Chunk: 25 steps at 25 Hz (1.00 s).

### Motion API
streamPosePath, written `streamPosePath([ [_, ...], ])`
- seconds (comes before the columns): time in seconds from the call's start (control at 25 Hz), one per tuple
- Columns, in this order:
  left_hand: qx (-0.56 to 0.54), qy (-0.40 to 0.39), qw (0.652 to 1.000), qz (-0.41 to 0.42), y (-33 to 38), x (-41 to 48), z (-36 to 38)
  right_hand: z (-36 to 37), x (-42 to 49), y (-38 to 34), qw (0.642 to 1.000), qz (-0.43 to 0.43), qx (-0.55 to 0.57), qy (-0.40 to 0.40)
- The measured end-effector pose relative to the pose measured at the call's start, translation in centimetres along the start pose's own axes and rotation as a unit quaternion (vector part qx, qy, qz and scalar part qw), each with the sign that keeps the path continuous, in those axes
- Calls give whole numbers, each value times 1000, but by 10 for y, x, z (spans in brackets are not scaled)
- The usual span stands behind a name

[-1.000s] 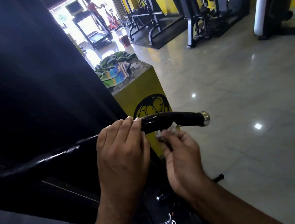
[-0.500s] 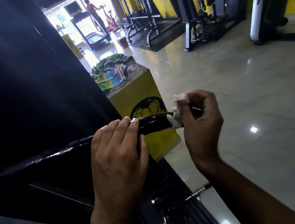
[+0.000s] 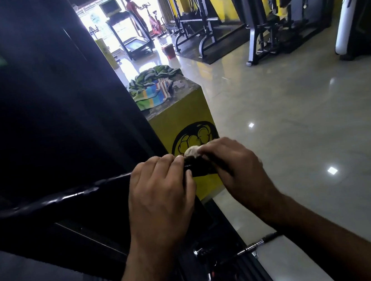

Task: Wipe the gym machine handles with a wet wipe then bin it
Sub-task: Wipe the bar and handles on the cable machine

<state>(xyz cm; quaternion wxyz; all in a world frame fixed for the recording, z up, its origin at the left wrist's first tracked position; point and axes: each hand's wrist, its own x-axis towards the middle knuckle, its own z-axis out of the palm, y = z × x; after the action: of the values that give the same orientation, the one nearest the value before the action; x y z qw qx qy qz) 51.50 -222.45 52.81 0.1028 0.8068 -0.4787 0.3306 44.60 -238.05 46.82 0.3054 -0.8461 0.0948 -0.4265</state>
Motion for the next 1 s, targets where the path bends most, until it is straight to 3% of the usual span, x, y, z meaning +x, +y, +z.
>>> streamPosePath([
  [0.08,-5,-3,1000,-2,-6,-5,4,3,9,10,997,0,18,-72],
  [0.16,-5,-7,1000,-4,-11,-11,6,4,20,13,989,65,66,-111],
  [0.28,-4,-23,1000,-7,-15,-18,7,16,30,6,977,27,75,-196],
  [0.4,-3,-25,1000,-5,-18,-25,9,13,43,17,927,98,52,-359],
  [0.44,1,-29,1000,-2,-18,-27,9,12,45,18,919,112,60,-373],
  [0.56,7,-43,999,3,-21,-28,11,20,42,3,950,75,115,-281],
  [0.64,7,-51,999,-2,-22,-25,12,26,42,5,946,66,85,-307],
  [0.76,9,-52,999,-4,-22,-26,13,22,44,23,910,155,58,-380],
  [0.88,16,-59,998,-8,-19,-24,13,20,29,21,940,177,59,-286],
  [1.0,21,-69,997,-27,-13,-16,10,26,-8,4,969,239,30,-58],
])
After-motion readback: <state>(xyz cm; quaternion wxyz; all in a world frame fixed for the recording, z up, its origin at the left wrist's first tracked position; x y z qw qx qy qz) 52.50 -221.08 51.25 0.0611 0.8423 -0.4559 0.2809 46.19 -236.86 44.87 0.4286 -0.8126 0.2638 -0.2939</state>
